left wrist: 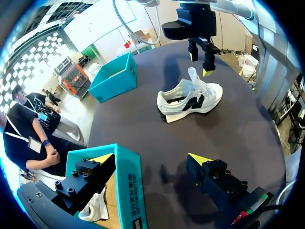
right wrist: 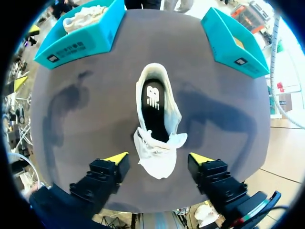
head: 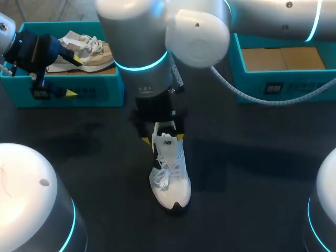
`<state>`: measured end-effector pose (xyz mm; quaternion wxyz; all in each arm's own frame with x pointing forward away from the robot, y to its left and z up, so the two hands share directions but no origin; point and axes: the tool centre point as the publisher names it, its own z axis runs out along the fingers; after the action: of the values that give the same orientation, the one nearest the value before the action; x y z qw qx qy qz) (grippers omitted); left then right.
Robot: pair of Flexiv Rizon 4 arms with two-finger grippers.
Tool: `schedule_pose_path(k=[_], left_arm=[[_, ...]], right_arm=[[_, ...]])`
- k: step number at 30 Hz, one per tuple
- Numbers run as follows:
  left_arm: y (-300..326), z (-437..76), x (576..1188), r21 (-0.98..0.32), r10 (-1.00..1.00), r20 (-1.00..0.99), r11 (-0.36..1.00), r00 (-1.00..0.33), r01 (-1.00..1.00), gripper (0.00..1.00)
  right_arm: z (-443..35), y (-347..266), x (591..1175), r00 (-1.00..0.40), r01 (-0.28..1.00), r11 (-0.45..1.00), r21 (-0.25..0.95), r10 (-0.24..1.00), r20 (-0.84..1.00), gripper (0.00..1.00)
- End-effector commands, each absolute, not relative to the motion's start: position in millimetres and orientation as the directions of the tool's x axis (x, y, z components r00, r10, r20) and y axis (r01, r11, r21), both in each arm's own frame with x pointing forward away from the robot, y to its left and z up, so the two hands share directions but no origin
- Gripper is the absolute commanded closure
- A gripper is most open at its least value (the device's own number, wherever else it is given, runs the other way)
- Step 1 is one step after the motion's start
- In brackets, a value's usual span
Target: Take the shoe out of the shoebox, open the shoe tongue, remove and reinsert the insole, then place the shoe into the shoebox
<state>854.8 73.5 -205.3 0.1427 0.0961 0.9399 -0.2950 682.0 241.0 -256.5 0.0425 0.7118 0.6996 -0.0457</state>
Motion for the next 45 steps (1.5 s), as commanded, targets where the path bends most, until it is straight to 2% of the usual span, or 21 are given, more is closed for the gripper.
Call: schedule_pose_path(k=[1,7,12,29,31,32,36,45], left_arm=[[73.5,-204.9,853.9,-0.525,0.097,-0.325,0.809,-0.941,0.264,0.00],[73.5,-204.9,853.9,-0.525,0.097,-0.325,0.809,-0.941,0.264,0.00],[73.5,-204.9,853.9,-0.525,0.097,-0.325,0.809,-0.941,0.264,0.00],[73.5,-204.9,853.9,-0.525,0.097,-0.325,0.809,-0.941,0.264,0.00],[73.5,-204.9,853.9,-0.525,0.097,-0.325,0.809,-0.941,0.264,0.00],[73.5,-204.9,853.9,-0.525,0.097,-0.325,0.809,-0.941,0.264,0.00],[73.5,-204.9,853.9,-0.525,0.097,-0.325,0.809,-0.941,0.264,0.00],[73.5,-204.9,853.9,-0.525,0.097,-0.325,0.809,-0.941,0.264,0.00]], right_arm=[[-268.7,237.1,668.0,0.064,0.998,-0.064,0.008,0.993,-0.098,0.55],[-283.2,230.2,662.7,0.102,0.995,-0.103,-0.015,0.991,-0.083,0.58],[-293.0,227.6,660.4,0.119,0.992,-0.121,-0.025,0.991,-0.065,0.54],[-312.5,230.2,688.7,0.091,0.994,-0.093,-0.062,0.995,-0.048,0.50],[-311.5,230.9,690.3,0.088,0.994,-0.091,-0.065,0.995,-0.054,0.45],[-311.0,231.1,691.0,0.089,0.993,-0.093,-0.066,0.994,-0.061,0.38],[-309.9,235.0,696.5,0.084,0.994,-0.088,-0.069,0.994,-0.064,0.50],[-309.9,241.6,710.1,0.055,0.995,-0.061,-0.079,0.996,-0.075,0.49]])
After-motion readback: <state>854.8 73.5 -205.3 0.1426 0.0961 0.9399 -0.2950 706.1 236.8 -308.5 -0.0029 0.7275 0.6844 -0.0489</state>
